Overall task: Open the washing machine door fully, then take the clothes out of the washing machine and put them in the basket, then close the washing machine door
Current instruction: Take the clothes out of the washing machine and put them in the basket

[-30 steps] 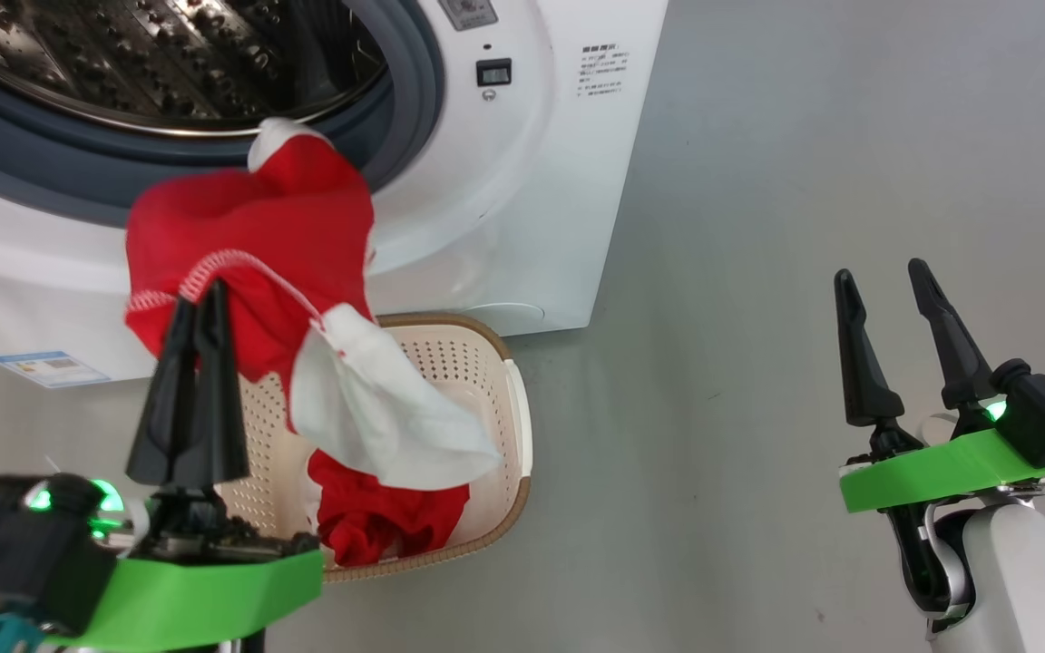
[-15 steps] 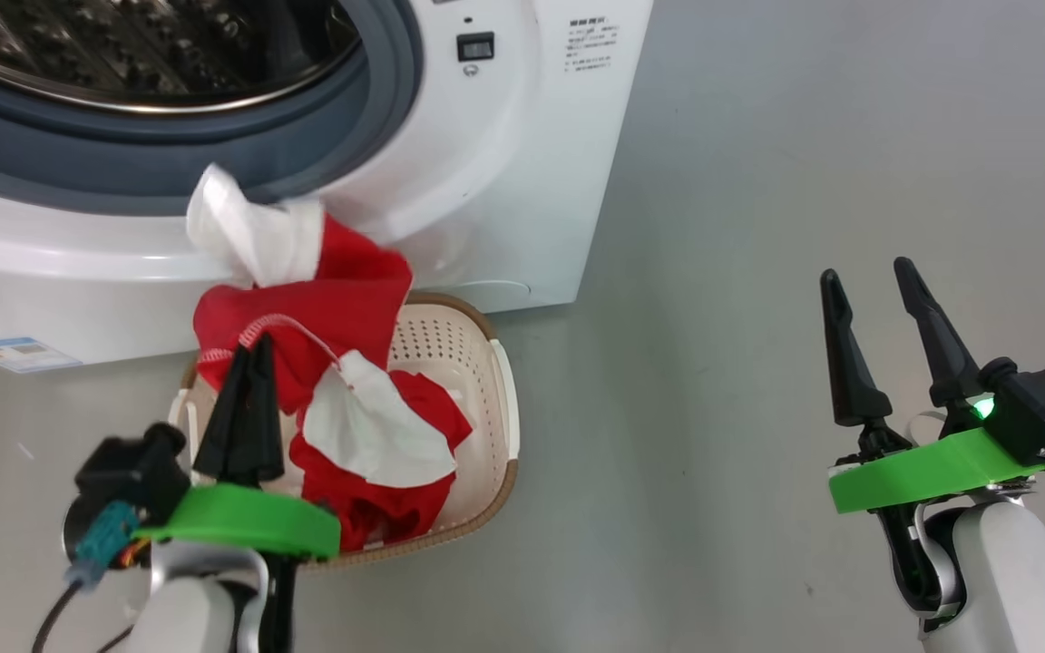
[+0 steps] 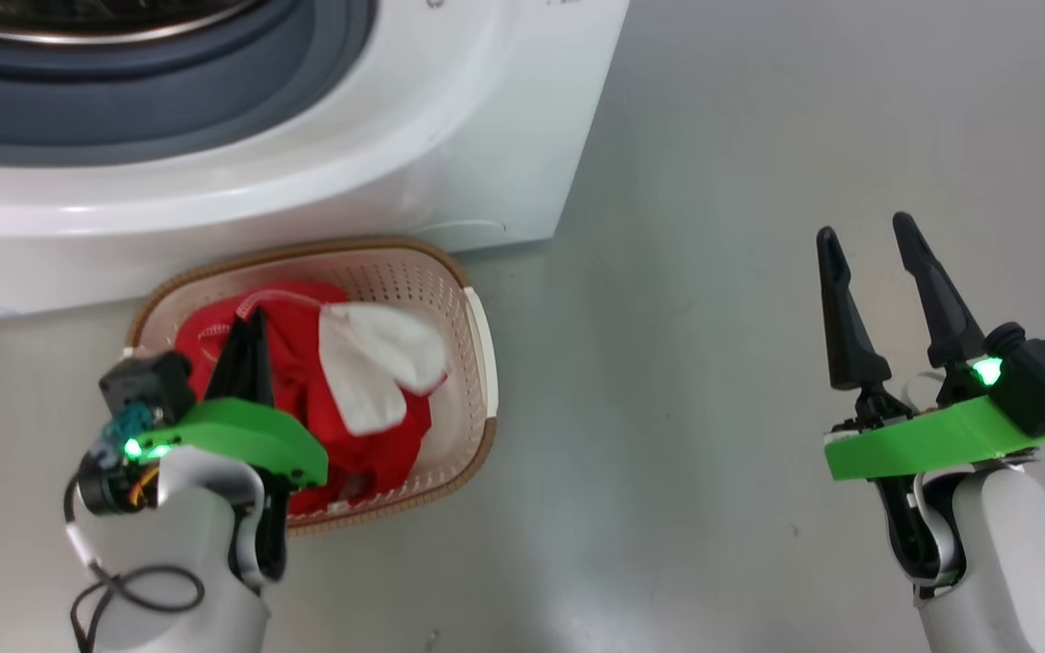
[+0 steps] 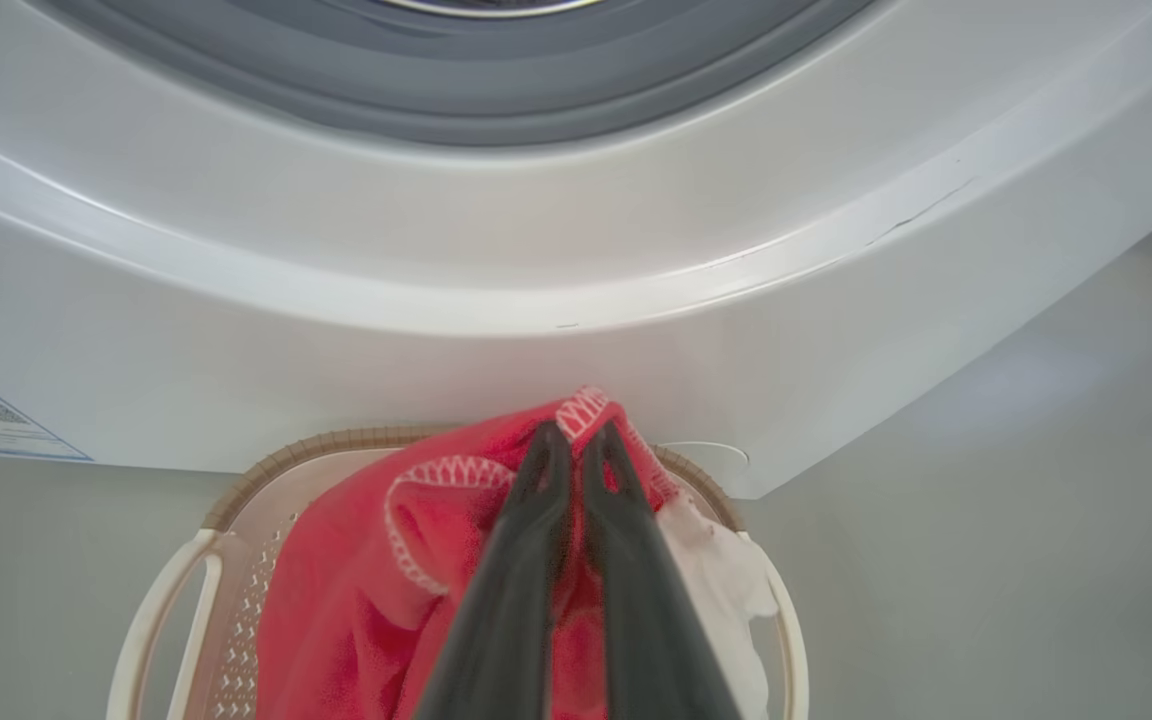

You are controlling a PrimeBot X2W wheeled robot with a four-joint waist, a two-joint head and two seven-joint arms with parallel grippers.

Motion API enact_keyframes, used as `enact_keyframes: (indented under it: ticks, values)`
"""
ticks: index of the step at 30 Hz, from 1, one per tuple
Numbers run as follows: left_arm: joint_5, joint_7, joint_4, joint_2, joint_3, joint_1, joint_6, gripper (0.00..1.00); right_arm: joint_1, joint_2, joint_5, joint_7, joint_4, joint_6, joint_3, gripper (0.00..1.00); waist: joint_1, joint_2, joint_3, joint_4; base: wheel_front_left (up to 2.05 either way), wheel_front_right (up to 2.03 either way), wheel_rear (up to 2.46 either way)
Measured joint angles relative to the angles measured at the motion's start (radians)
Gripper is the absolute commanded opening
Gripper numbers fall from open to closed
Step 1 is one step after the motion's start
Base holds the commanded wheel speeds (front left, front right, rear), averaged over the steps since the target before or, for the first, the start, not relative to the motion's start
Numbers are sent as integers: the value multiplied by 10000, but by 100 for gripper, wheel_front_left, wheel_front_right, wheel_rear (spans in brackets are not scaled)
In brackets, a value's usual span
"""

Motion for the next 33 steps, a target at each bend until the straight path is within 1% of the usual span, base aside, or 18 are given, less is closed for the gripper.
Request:
enact_keyframes:
  ticks: [5, 10, 16, 23, 28, 29, 31, 32, 33]
  values:
    - [-215, 6, 1762, -56, -13, -1030, -245, 0, -230, -2, 6, 0, -50, 0, 44, 100, 0, -1, 499, -79, 0, 0, 0]
    - [-284, 107, 3354, -35, -17, -1772, -293, 0, -425, 0, 123, 0, -46, 0, 123, 100, 0, -1, 923, -216, 0, 0, 0]
    - [-360, 713, 4817, 65, -71, -2411, -520, 0, -568, -2, 322, 0, -42, 0, 144, 100, 0, -1, 1311, -464, 0, 0, 0]
    - [-360, 1248, 5521, 159, -173, -2905, -518, 0, -877, -2, 357, 0, -48, 0, 234, 100, 0, 0, 1741, -690, 0, 0, 0]
    - [-368, 1298, 5660, 328, -188, -2923, -443, 0, -936, -2, 435, 0, -50, 0, 378, 100, 1, -1, 1993, -852, 0, 0, 0]
    - [-372, 1325, 5682, 345, -194, -2938, -443, 4, -937, -2, 443, 0, -50, 0, 378, 100, 1, -1, 2041, -881, 0, 0, 0]
    - [-372, 1317, 5714, 347, -222, -2996, -443, 69, -938, -2, 445, 0, -46, 0, 374, 100, 0, -1, 2126, -926, 0, 0, 0]
    - [-372, 1308, 5739, 347, -230, -3066, -435, 97, -941, -2, 445, 0, -44, 0, 370, 100, 0, 0, 2164, -941, 0, 0, 0]
    - [-372, 1264, 5737, 347, -232, -3122, -433, 100, -946, -2, 445, 0, -40, 0, 368, 100, 0, -1, 2192, -951, 0, 0, 0]
